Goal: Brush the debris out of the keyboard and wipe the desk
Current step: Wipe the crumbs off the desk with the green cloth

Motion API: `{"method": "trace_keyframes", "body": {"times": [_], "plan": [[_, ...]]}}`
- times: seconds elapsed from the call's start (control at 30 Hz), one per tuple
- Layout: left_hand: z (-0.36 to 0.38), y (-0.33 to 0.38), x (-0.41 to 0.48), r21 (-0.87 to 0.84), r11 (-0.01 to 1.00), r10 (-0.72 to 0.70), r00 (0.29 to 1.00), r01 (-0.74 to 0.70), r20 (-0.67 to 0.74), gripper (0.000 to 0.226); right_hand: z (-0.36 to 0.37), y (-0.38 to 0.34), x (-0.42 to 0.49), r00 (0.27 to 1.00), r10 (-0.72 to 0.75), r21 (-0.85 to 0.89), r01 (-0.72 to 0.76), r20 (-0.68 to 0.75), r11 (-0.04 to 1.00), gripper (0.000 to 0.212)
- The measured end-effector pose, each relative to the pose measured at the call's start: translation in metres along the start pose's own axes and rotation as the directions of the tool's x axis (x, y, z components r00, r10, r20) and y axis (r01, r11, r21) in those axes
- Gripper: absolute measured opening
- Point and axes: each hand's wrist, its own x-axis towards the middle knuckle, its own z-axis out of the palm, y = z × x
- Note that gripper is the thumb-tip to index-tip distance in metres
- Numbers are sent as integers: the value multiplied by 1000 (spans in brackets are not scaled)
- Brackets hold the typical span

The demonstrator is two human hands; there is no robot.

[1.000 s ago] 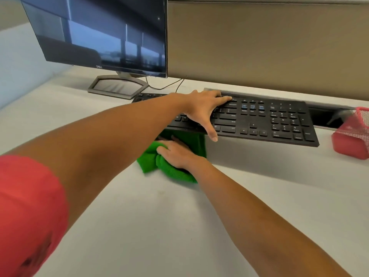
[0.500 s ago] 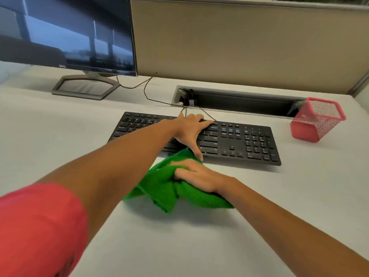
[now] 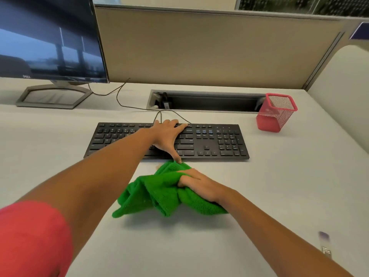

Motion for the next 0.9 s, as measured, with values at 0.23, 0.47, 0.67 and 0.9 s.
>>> {"method": "trace_keyframes", "body": {"times": [0.23,0.47,0.67,0.9], "plan": [[-11,18,-25,-32,992,-121,990,124,76,74,-35,-6,-47,872,290,653,44,-395,756,20],[9,12,-36,-178,983,-57,996,44,-74,114,-75,-12,-104,552,316,569,376,-771,731,12],[57,33,-89,-381,919,-223,928,98,-300,94,-60,3,-134,314,83,160,227,-946,961,18],[113,64,-169,-438,883,-356,849,168,-390,98,4,60,-98,398,170,122,-142,-902,982,40]]}}
